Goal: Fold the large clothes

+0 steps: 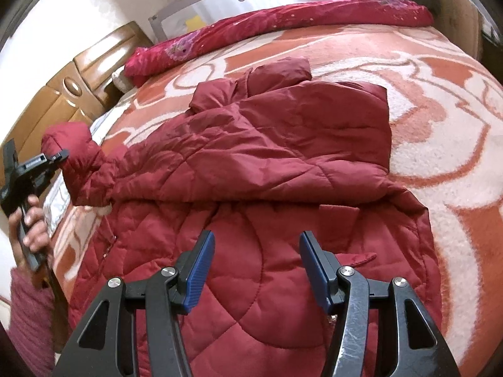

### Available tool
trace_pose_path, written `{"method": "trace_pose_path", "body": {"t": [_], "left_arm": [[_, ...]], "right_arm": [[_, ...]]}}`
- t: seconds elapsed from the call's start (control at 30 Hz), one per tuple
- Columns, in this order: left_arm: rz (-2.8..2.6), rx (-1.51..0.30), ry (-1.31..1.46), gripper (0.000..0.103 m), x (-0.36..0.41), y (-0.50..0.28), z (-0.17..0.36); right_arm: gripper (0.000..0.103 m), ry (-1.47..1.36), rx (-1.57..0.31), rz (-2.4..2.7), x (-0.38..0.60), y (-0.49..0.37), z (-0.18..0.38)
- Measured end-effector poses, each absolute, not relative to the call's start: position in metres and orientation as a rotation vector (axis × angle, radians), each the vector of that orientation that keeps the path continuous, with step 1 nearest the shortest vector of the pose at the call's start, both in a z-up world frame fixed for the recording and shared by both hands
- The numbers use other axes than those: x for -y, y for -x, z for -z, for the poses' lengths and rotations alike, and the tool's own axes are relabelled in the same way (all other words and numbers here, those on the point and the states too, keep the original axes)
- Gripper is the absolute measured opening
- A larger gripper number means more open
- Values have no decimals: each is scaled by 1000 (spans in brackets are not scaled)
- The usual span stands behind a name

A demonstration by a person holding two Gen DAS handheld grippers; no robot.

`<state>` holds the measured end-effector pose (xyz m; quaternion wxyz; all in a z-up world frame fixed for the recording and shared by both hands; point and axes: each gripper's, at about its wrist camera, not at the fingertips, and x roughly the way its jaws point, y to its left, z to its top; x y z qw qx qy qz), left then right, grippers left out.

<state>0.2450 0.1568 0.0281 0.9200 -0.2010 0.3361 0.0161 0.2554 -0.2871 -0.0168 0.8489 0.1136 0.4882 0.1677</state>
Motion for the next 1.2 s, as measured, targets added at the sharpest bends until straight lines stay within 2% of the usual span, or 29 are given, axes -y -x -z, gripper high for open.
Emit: {"method": "trace_pose_path", "body": {"t": [0.37,0.9,0.97,1.0,1.03,1.2], "left_arm": [[185,-741,207,8,-32,-267,-27],[305,-802,-74,7,98,-268,20],[309,-805,-118,7,107,-265,28],[310,-806,-146,7,114,-263,33],[313,-807,-174,7,118,-261,37],[318,-811,-274,7,133,-254,48]], "right_arm": [[57,-354,-1006,-362,306,-265,10],[59,-579,-1002,-400,346,-300,8],[68,-644,-1025,-435,347,-310,11],[79,-684,-1039,-465,347,-317,14],[83,-716,-1043,-488,347,-322,16],[89,-846,-1079,-556,343,-354,30]]}}
